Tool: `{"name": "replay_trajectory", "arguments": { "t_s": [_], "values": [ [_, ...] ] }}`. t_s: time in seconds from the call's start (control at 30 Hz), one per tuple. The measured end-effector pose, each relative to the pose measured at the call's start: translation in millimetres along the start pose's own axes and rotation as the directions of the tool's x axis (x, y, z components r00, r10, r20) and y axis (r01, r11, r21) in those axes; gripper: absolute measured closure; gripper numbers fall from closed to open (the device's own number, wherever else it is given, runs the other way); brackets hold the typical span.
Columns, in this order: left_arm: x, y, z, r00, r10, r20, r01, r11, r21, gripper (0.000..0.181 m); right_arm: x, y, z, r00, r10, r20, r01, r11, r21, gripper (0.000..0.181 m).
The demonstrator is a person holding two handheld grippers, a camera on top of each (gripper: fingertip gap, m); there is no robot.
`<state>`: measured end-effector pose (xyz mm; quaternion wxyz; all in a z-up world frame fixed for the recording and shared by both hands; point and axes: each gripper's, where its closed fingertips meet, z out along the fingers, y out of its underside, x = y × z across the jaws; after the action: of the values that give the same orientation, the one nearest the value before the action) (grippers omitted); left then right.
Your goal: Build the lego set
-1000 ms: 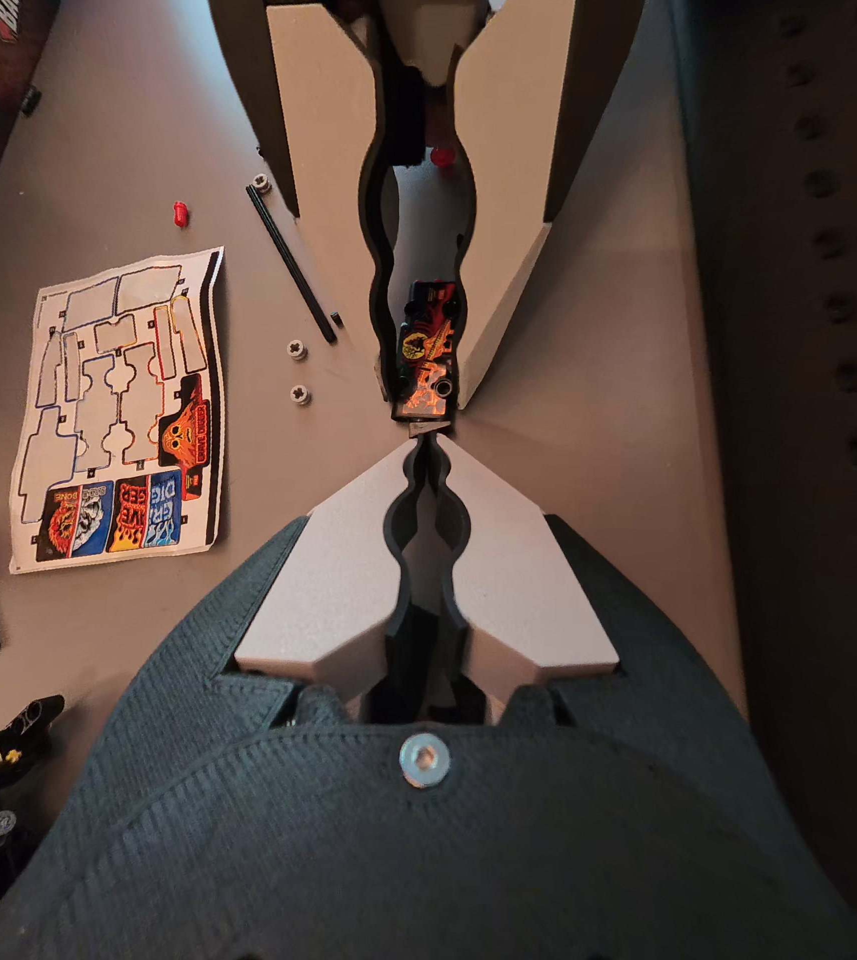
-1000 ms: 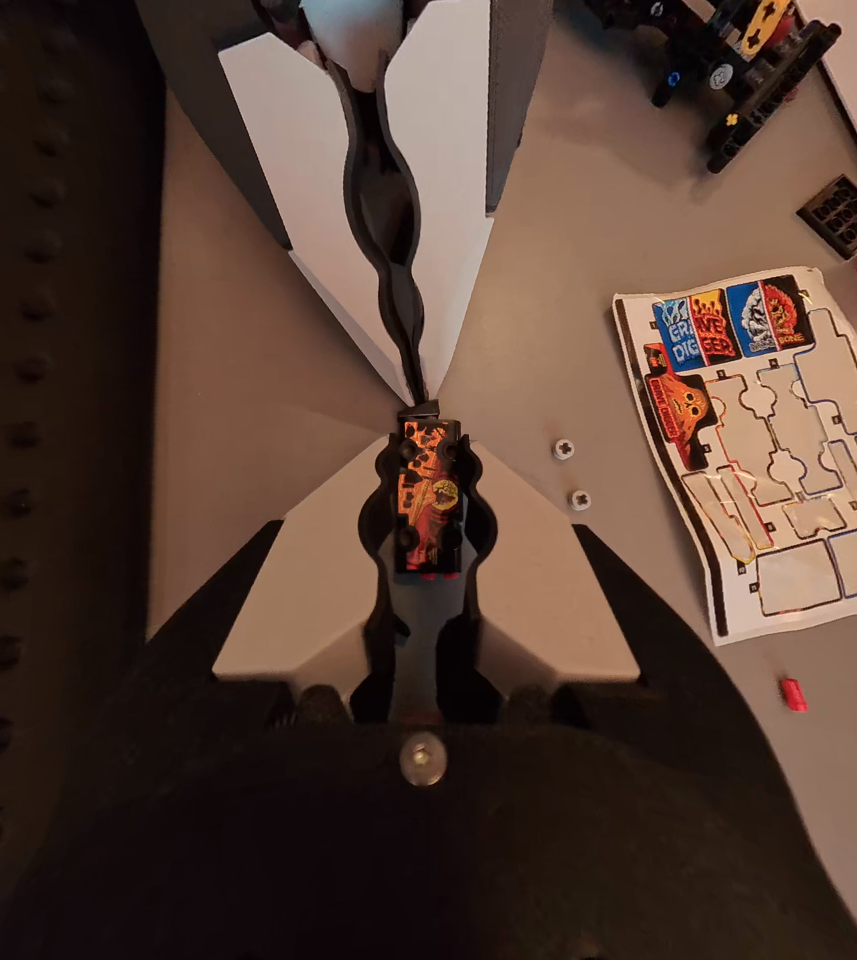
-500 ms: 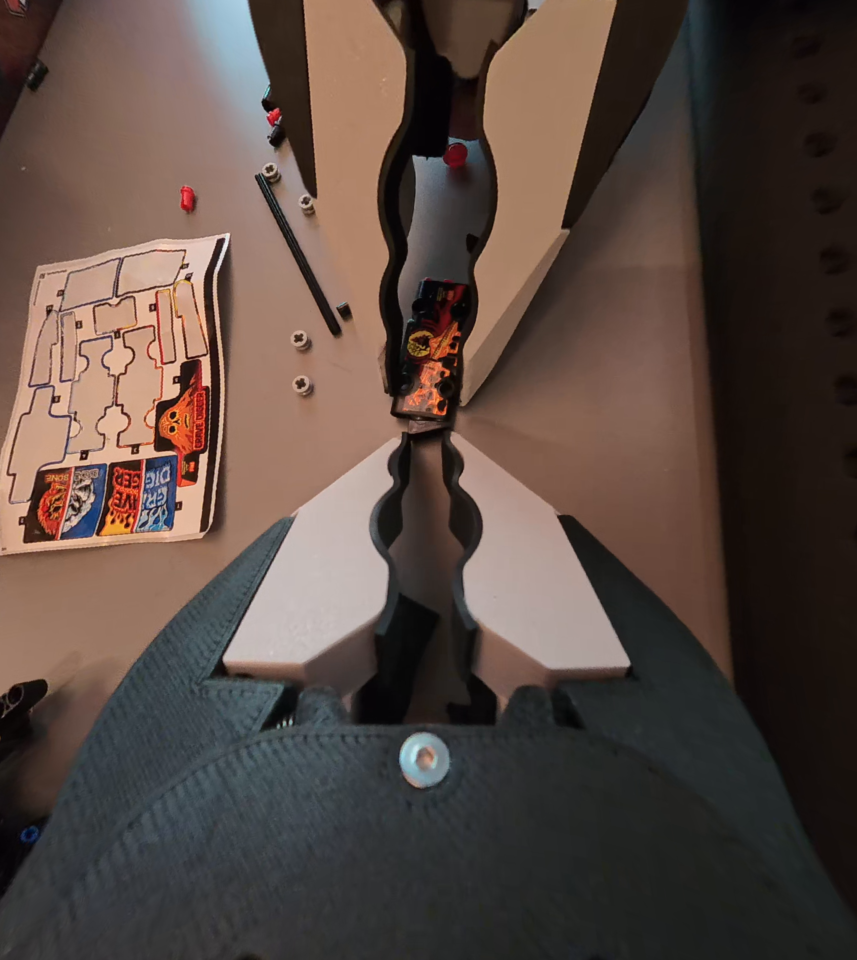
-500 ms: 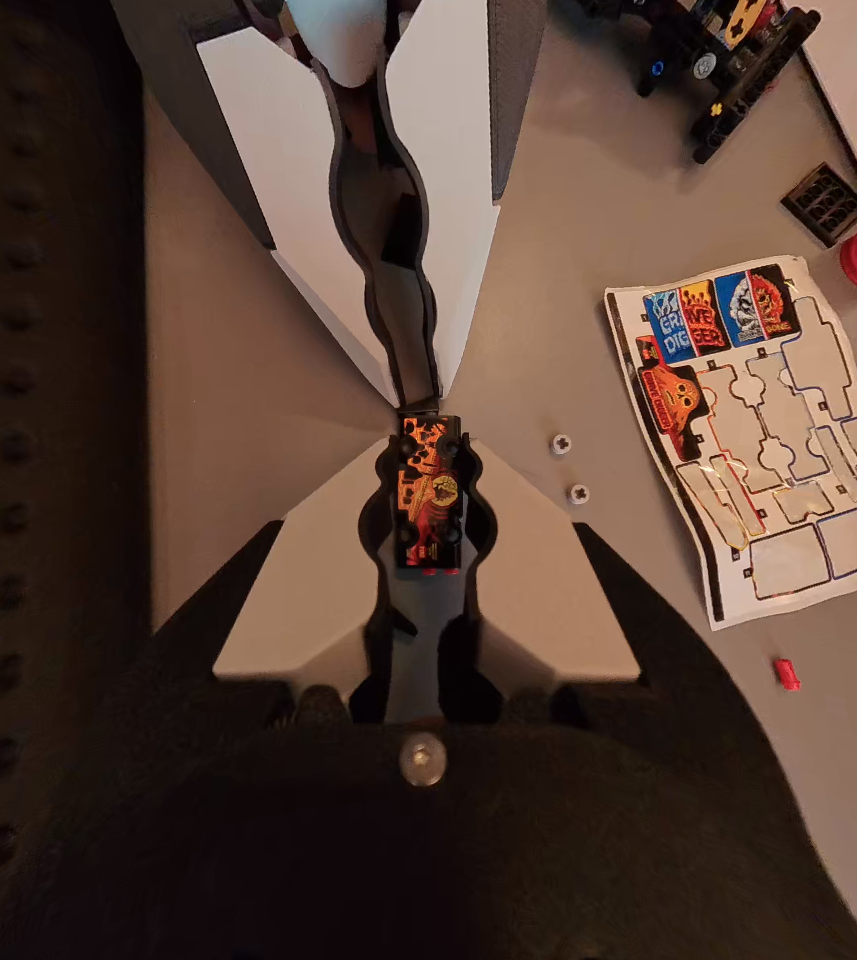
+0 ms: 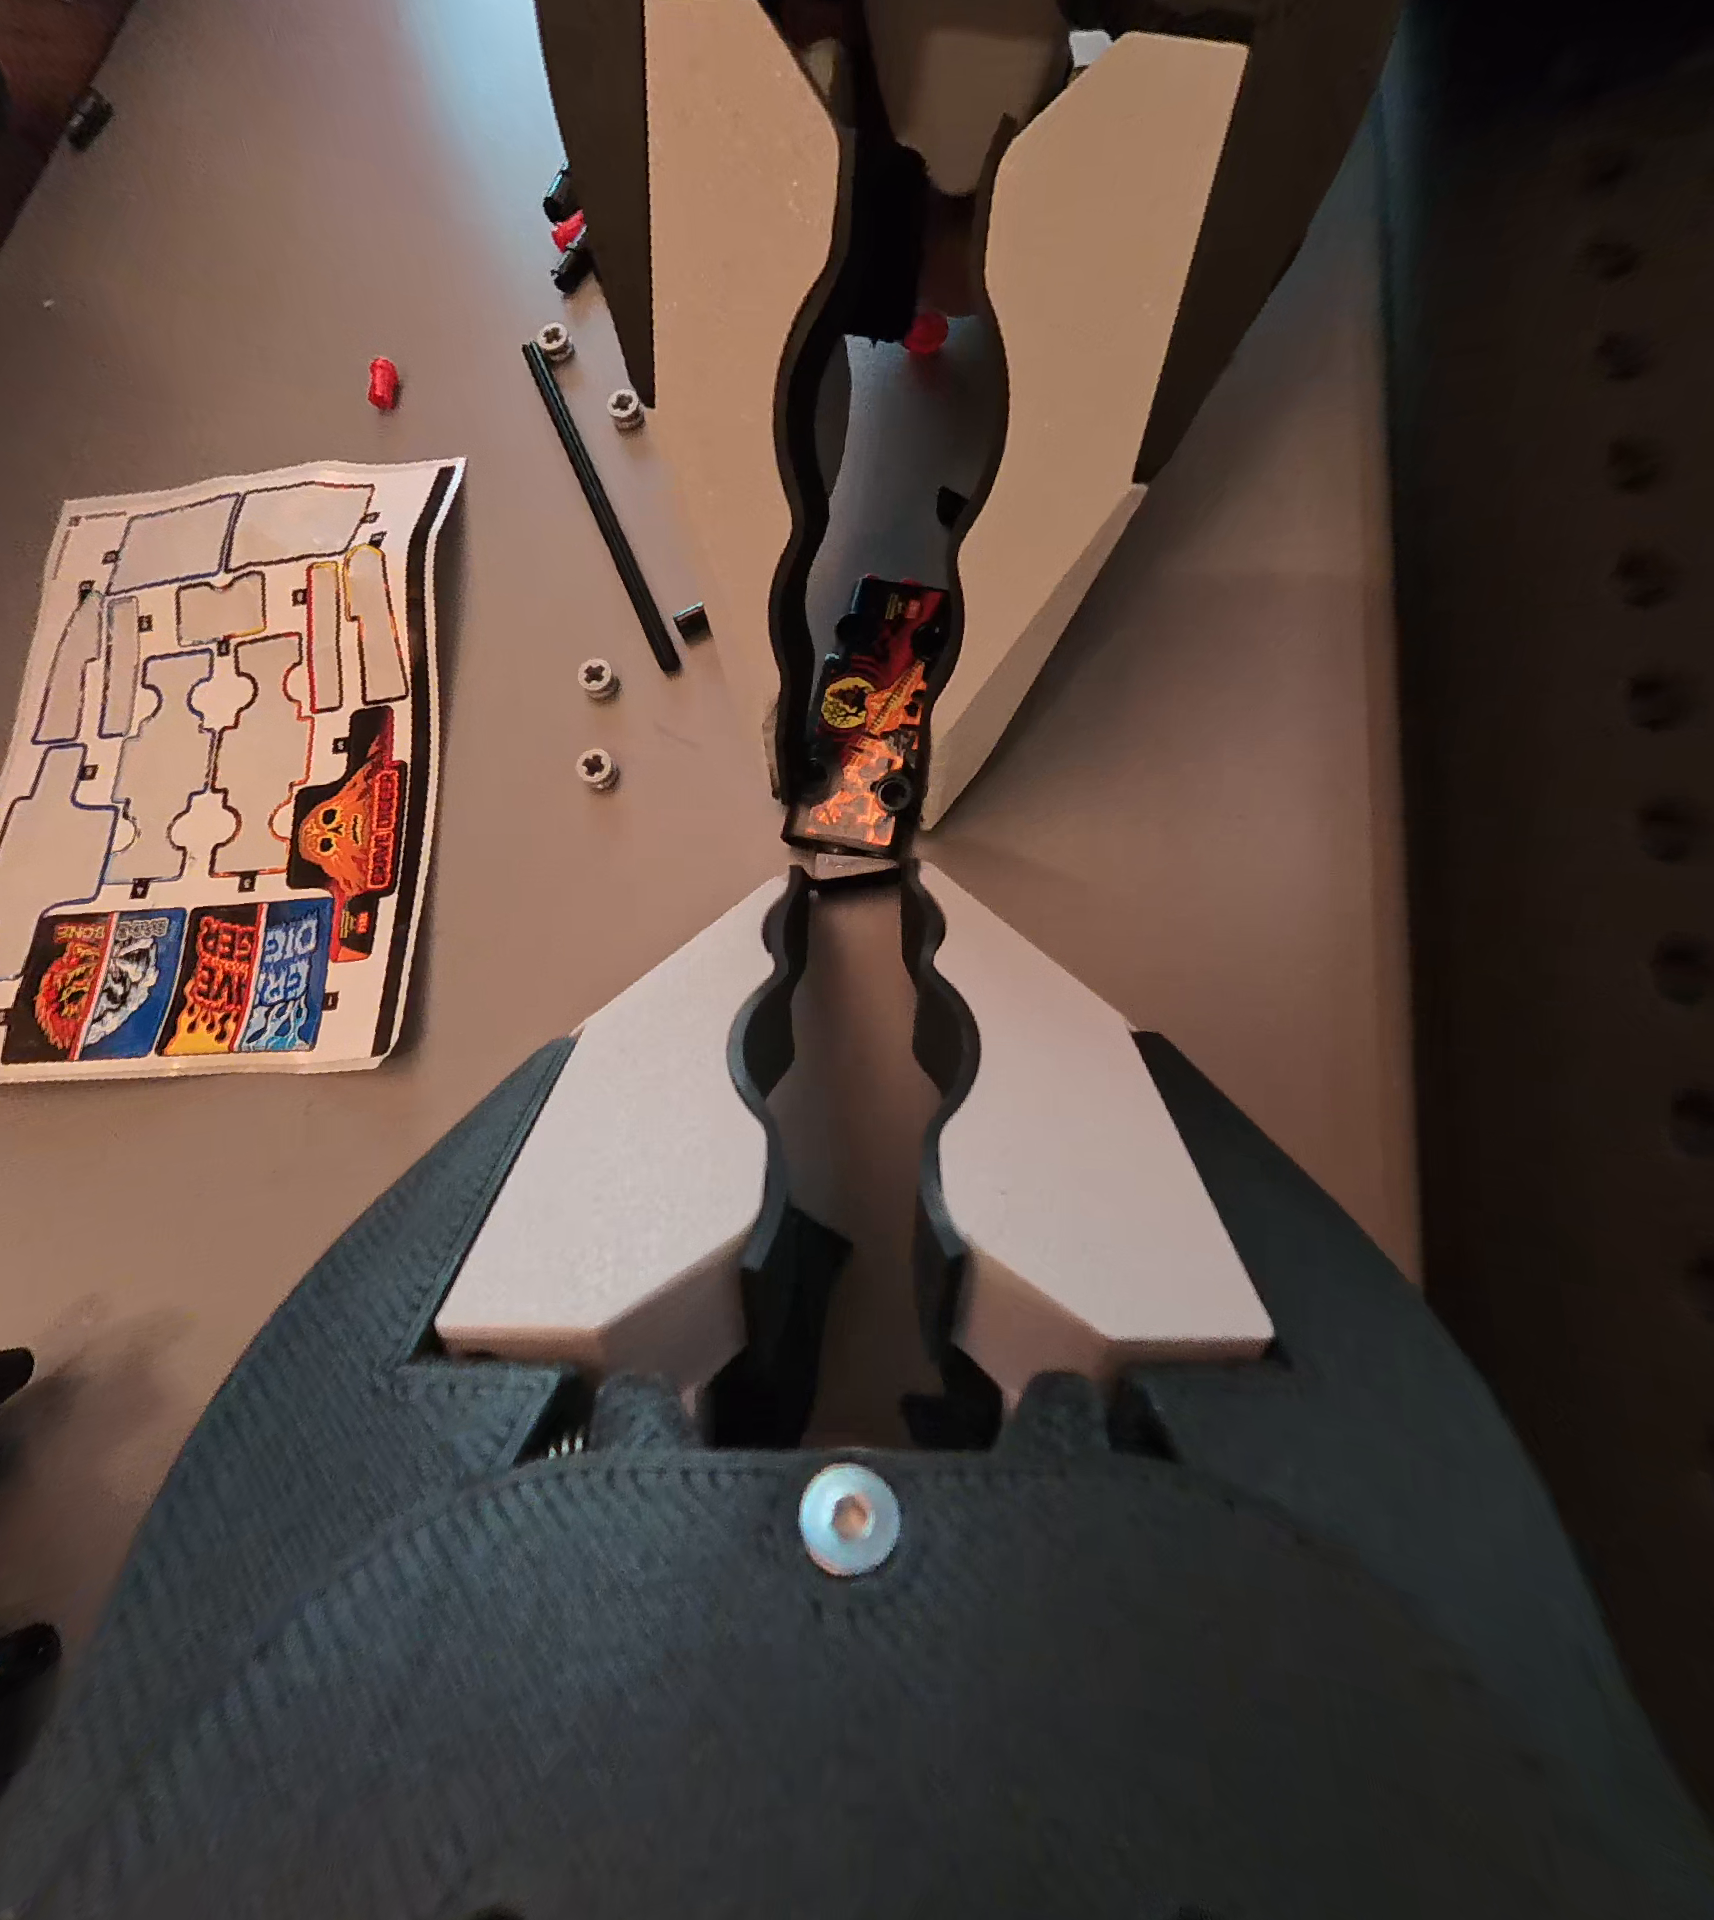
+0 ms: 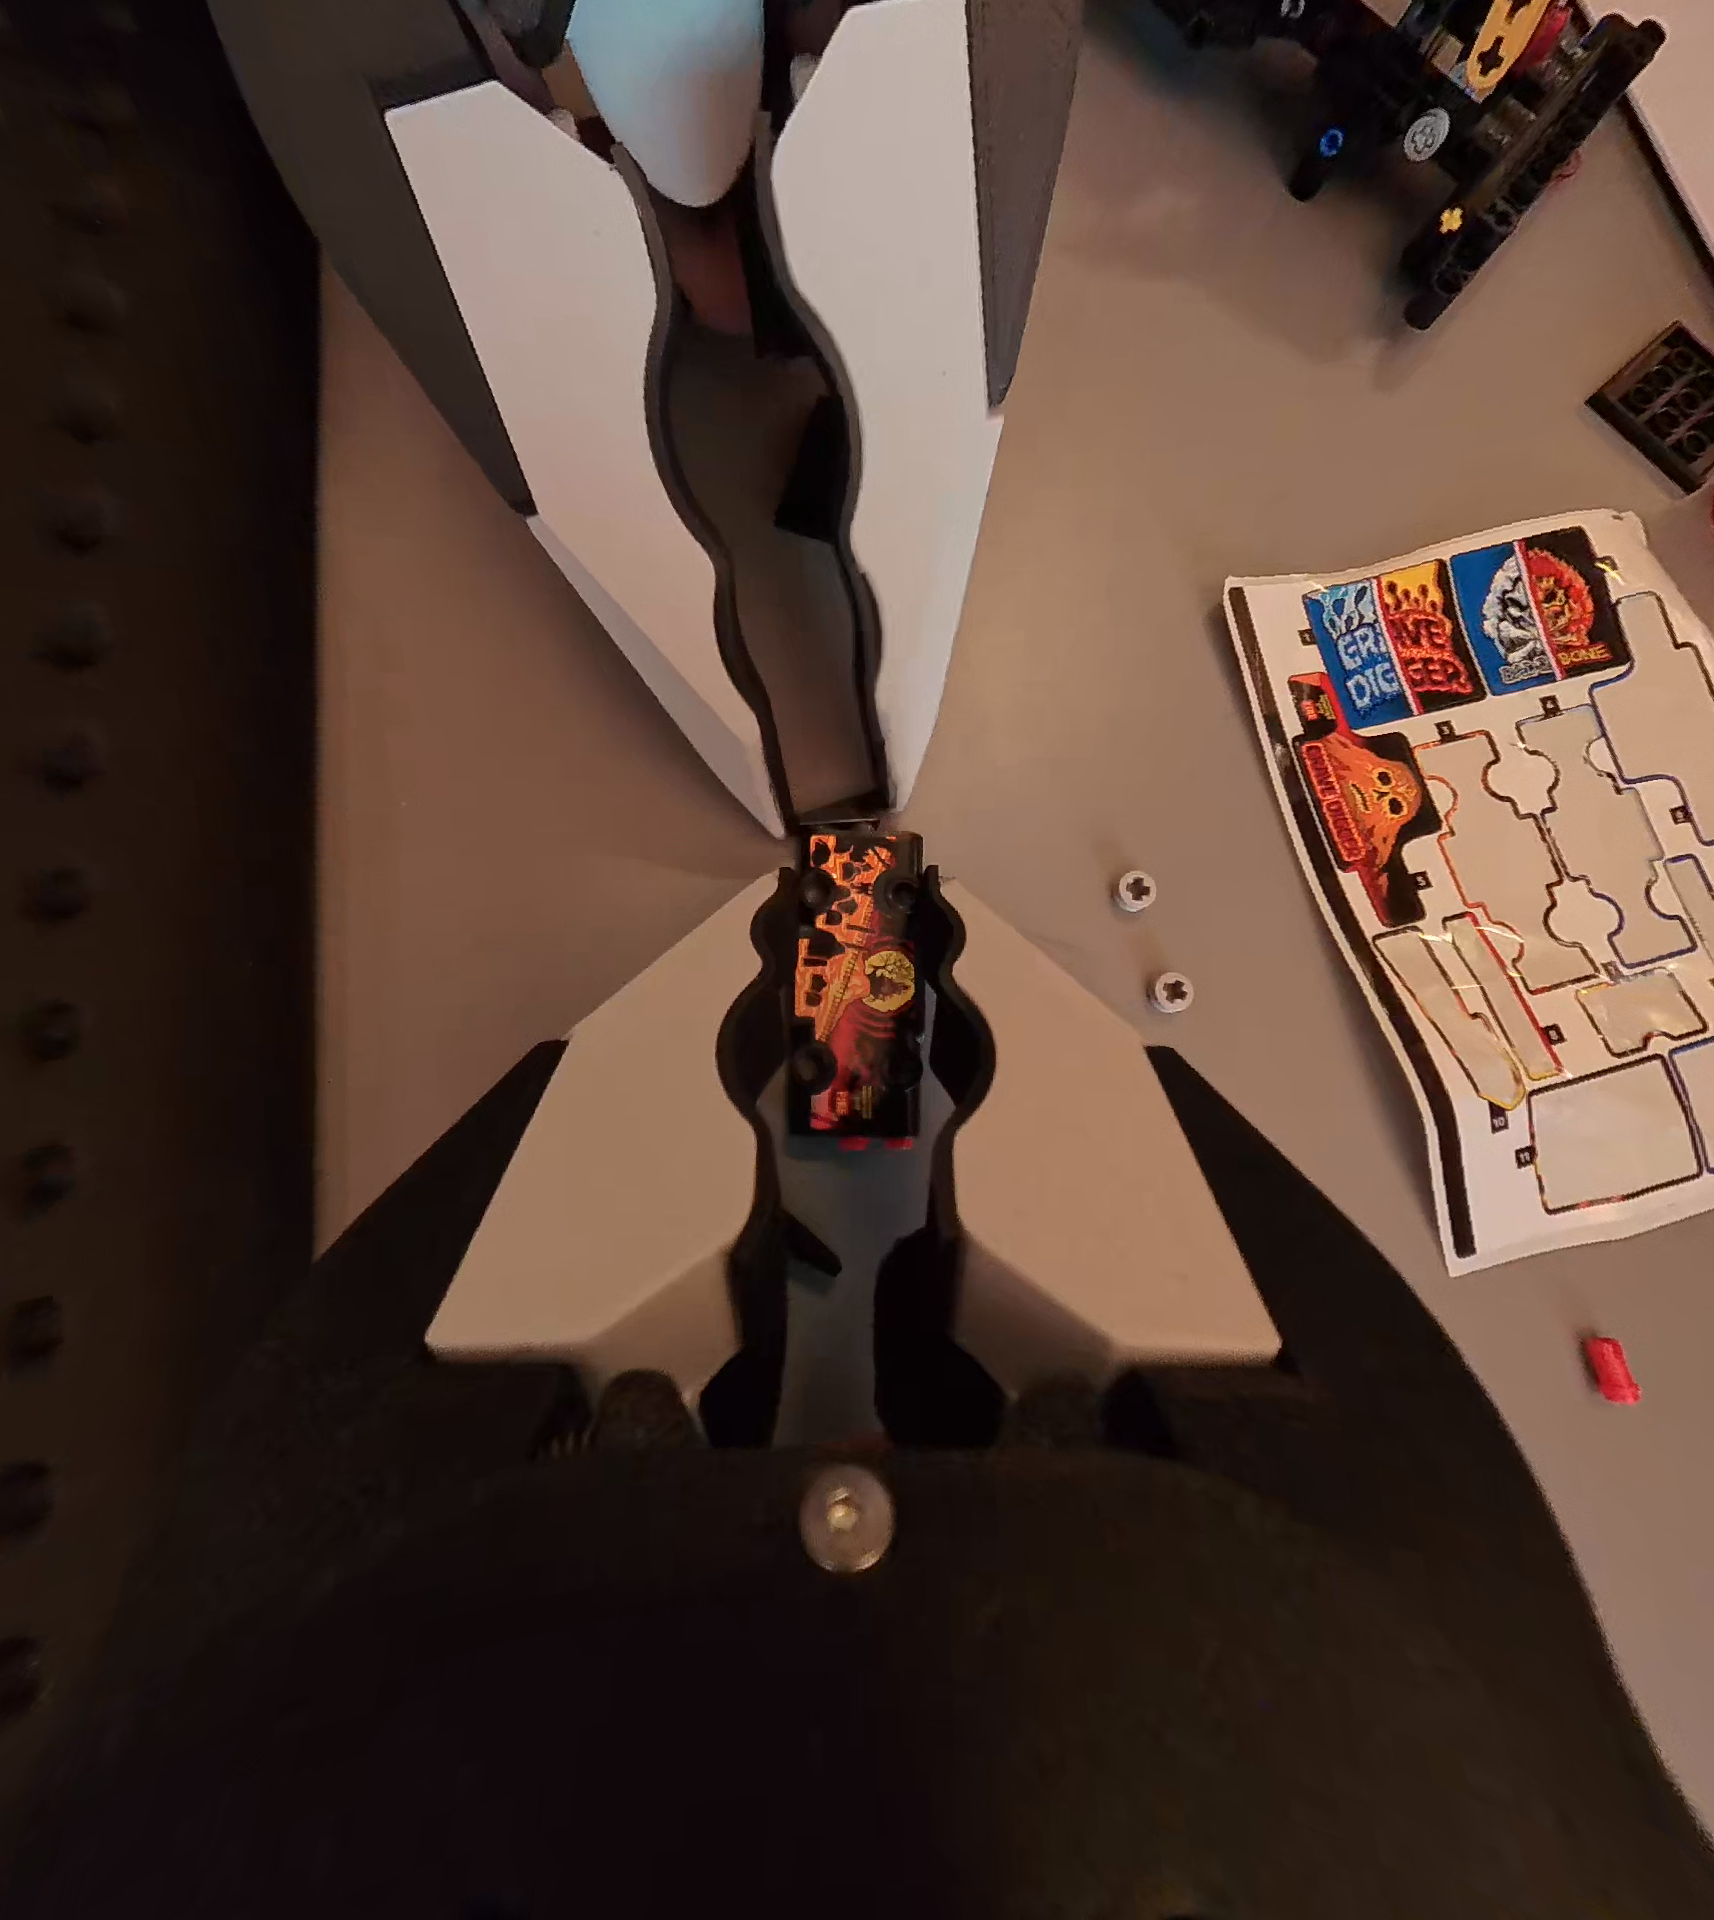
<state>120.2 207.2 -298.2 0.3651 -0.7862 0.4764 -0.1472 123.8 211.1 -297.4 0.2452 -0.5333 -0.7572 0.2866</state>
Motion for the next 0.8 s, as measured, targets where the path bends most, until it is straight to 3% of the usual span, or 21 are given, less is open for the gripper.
{"name": "replay_trajectory", "arguments": {
  "t_s": [0.8],
  "values": [
    [4.3, -2.2, 0.9, 0.99, 0.081, -0.114, -0.079, 0.997, 0.021, 0.167, -2.3, -1.9, 1.3, 0.993, -0.095, 0.072, 0.096, 0.995, -0.01, 0.162]
  ]
}}
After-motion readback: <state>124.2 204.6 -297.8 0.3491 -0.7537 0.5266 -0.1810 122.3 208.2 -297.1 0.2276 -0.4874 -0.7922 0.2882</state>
